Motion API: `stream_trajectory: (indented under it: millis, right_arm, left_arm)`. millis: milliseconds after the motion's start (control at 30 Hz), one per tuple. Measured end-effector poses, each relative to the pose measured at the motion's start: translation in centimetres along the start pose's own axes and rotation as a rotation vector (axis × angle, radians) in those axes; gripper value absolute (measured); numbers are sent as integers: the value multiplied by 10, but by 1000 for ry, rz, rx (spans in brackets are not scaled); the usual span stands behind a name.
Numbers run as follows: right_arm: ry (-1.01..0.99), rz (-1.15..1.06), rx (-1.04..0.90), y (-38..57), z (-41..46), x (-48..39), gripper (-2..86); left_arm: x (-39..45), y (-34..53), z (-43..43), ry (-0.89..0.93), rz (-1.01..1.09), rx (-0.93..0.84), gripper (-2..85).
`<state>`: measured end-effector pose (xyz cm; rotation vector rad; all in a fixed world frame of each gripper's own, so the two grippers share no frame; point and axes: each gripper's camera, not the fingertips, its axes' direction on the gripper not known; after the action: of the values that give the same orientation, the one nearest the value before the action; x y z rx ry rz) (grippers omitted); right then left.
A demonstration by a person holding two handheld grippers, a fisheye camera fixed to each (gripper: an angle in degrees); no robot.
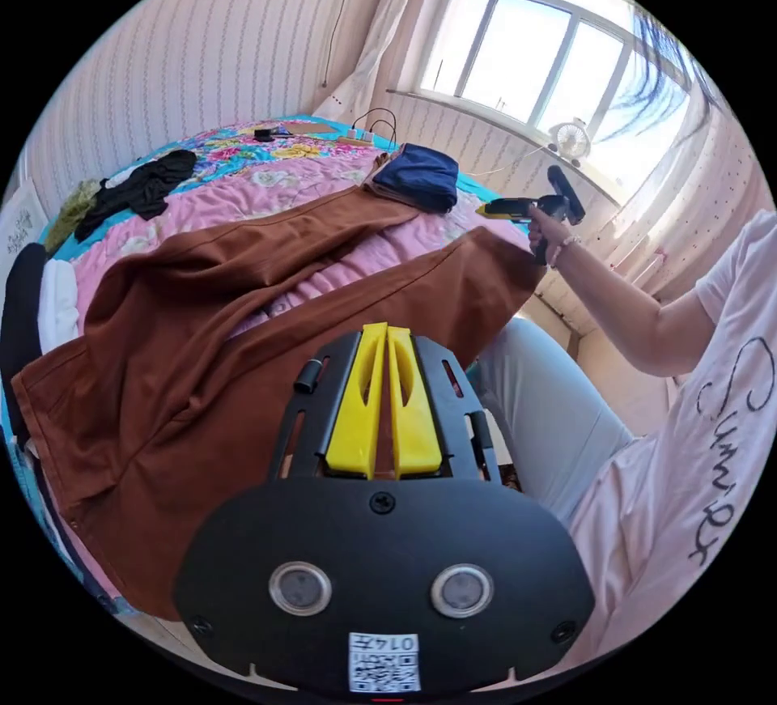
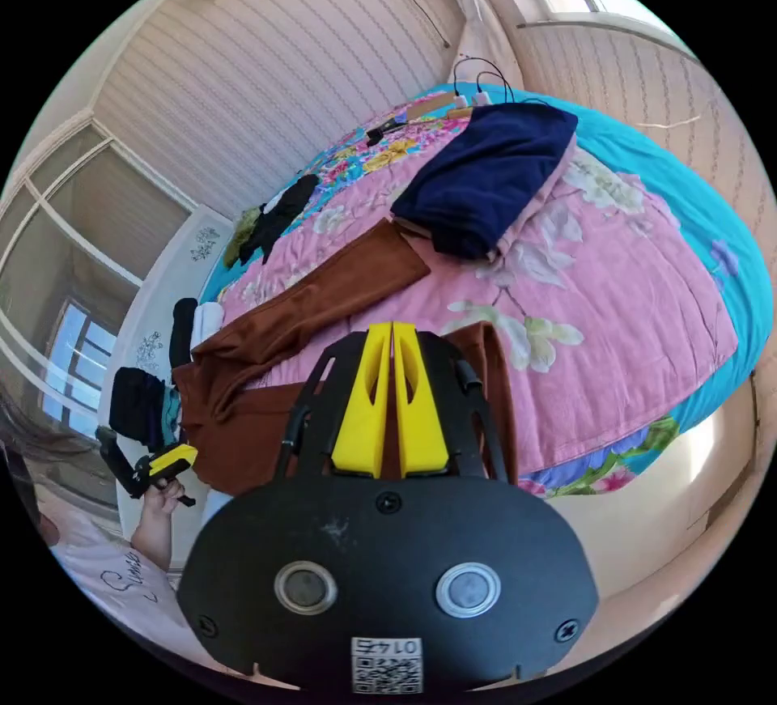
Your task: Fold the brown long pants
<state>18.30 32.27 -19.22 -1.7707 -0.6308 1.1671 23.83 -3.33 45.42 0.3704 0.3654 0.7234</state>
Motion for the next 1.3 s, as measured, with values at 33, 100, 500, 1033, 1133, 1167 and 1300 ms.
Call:
stream_trajectory:
  millis: [33, 100, 500, 1033, 1133, 1167, 1300]
  right_arm:
    - [-57, 52, -7, 7, 7, 13, 4]
    - [-136, 72, 50, 27, 4, 25, 11]
    - [-42, 109, 70, 51, 3, 52, 52]
    - [-255, 94, 130, -68, 135, 47, 109]
    - [-400, 132, 124, -73, 142, 71, 99]
    - [-436, 134, 125, -75, 144, 75, 98]
    - [-405, 76, 68, -86, 148, 68, 89]
  left_arm:
    - [-6, 1, 11, 34, -7, -20, -9]
    - [-14, 3, 29, 27, -11, -55, -7]
    - [-101, -27, 65, -247, -7, -24, 35]
    - [-159, -278, 349, -179, 176, -157, 60]
    - [-163, -291, 396, -159, 160, -143, 63]
    - [-163, -297, 419, -161, 168, -145, 66]
    - [-176, -324, 493, -101, 118, -253, 77]
